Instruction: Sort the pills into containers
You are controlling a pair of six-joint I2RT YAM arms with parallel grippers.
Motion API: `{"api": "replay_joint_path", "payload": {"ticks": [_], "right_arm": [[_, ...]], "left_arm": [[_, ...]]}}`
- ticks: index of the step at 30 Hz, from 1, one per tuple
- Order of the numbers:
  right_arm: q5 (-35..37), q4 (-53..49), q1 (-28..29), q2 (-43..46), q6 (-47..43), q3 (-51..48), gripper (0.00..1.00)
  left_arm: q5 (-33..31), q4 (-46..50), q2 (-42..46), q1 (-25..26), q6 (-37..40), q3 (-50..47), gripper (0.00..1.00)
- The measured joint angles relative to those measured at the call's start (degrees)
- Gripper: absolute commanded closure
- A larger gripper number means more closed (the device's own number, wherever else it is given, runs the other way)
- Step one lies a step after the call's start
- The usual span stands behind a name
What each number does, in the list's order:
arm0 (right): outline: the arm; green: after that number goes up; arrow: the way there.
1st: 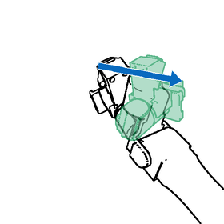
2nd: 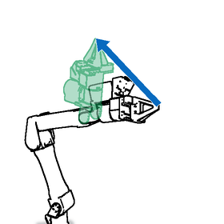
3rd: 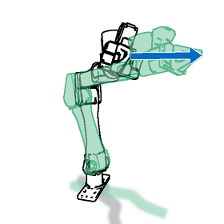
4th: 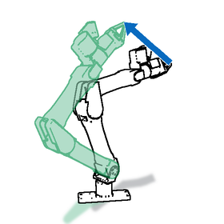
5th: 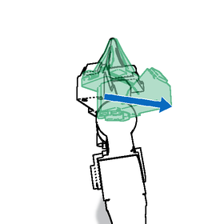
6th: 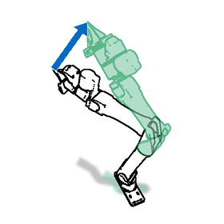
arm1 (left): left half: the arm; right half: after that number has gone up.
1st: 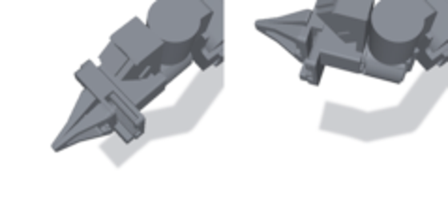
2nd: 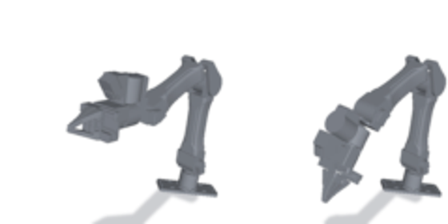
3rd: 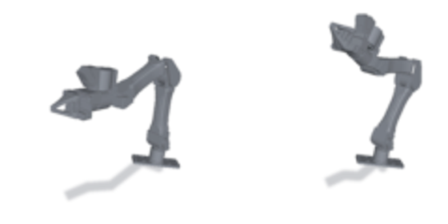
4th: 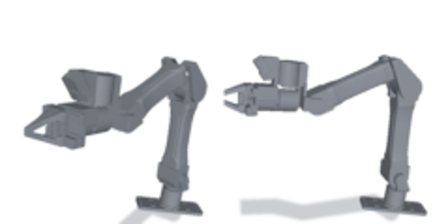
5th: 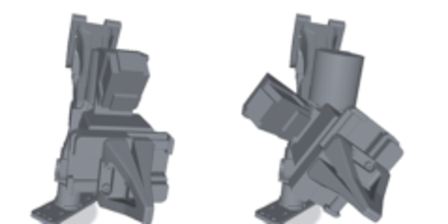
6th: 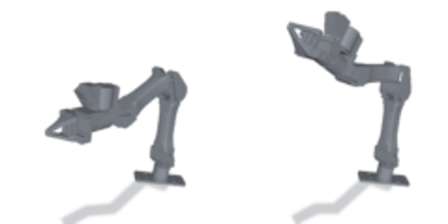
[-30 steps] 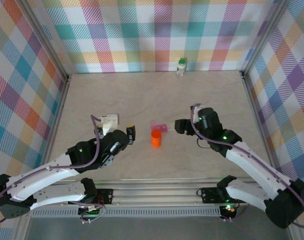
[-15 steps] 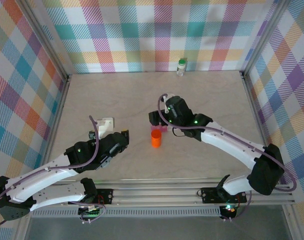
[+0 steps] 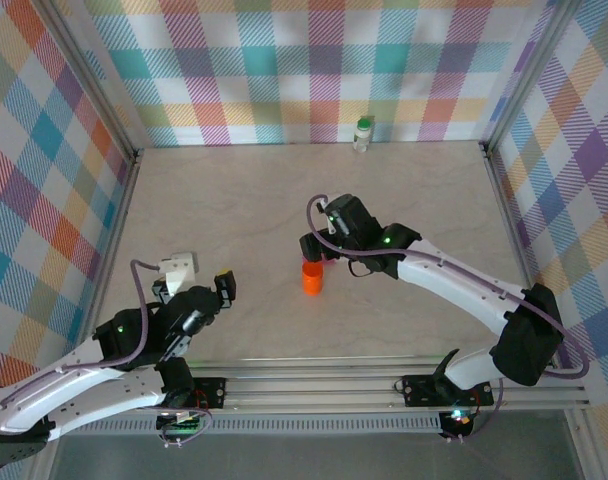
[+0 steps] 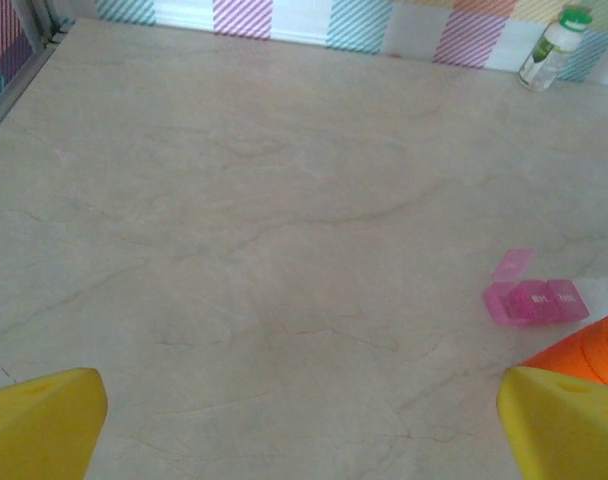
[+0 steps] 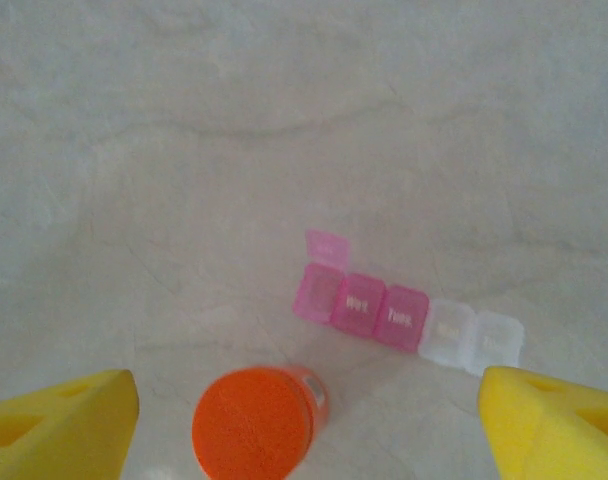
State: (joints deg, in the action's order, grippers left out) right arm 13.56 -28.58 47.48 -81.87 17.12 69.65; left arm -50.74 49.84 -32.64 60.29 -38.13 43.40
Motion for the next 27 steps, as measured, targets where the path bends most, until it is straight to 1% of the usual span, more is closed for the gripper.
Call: {"api": "replay_joint_path", "payload": {"ticks": [5,8,10,14,18,22,27], "right_arm": [[-2.75,-6.08,0.02,-1.55,-0.35,3.41,0.12],[-5.97,-9.20,0.11,-3.21,-0.37,4.87,0.12],[-8.00,-10.45,0.48,-5.22,-0.02,5.75,0.12],[-9.77,-11.87,2.16,-10.08,0.37,6.75,0.11],[-9.55,-13.22,2.97,-13.88,0.48,6.86,0.11],[-7.78,-14.93,3.13,-16.55,0.39,7.52,0.13],[-6.95,-15.72,3.13,-19.17,0.31,9.40,0.19]], "left_arm": [[-1.64,-2.43,2.27,-0.11,2.10,-1.51,0.00],[-2.36,-3.76,2.40,-0.11,3.52,-2.03,0.00],[-3.17,-4.42,2.40,-0.11,4.55,-2.40,0.00],[-4.46,-6.71,2.64,-0.13,5.79,-3.93,0.00],[-4.48,-9.01,3.08,-0.13,7.21,-5.46,0.00],[-4.44,-10.73,3.08,-0.13,8.61,-5.68,0.00],[-4.44,-11.58,3.08,-0.24,9.49,-5.77,0.00]]}}
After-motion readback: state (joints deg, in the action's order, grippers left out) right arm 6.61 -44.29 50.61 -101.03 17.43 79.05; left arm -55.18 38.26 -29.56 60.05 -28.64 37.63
